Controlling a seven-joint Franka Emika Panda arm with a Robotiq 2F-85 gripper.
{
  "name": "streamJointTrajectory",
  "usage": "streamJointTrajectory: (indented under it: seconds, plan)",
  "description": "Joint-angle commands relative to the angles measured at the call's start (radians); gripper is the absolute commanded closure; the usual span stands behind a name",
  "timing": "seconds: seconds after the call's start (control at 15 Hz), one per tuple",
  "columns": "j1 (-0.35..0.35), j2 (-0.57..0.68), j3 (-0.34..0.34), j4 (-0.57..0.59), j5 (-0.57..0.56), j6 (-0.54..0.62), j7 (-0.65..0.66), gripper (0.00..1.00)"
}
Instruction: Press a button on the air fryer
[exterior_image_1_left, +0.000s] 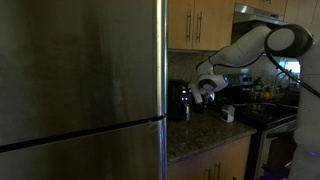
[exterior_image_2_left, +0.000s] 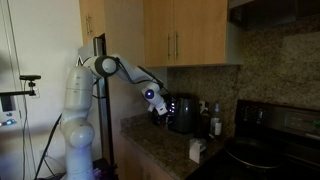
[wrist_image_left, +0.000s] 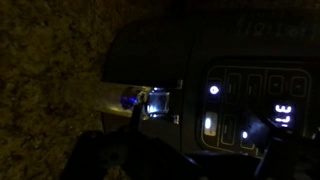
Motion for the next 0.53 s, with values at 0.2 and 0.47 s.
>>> streamJointTrajectory:
  seconds: [0.2,0.47]
  plan:
    - [0.000,0.035,0.028,-0.041,-0.105,-0.047,0.110,0.00]
    - [0.008,0.048,0.029,-0.039,-0.120,-0.028,0.128,0.00]
